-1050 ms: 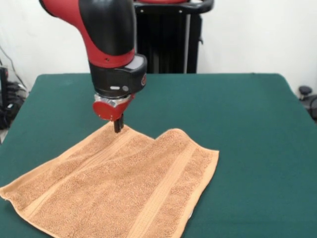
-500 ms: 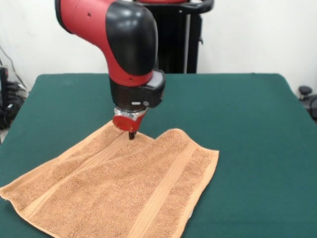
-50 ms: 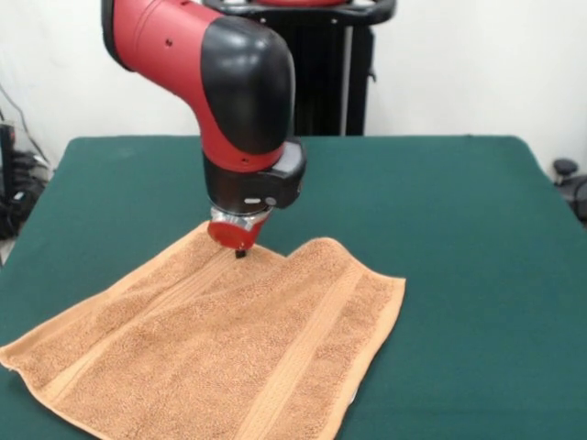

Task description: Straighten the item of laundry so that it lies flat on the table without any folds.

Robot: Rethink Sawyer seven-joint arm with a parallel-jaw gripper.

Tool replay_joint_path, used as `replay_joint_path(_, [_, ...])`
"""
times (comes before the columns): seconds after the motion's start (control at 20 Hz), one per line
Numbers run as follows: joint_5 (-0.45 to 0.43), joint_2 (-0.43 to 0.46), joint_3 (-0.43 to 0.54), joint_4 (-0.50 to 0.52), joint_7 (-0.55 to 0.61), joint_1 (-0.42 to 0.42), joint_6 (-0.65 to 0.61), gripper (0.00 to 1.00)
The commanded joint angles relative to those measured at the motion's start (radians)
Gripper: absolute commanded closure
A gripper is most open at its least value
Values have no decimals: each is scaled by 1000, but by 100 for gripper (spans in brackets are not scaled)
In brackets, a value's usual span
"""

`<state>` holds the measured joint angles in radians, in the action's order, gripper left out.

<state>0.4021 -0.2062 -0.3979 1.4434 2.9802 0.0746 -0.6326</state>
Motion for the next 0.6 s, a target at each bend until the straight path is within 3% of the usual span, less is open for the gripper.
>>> replay_joint_path(0.05, [-7, 115, 19, -23, 153, -32, -38, 100])
replay_joint_path(0.35, [13, 143, 10, -17, 190, -56, -11, 100])
replay_joint_path(0.6, [12, 115, 21, 17, 149, -37, -20, 100])
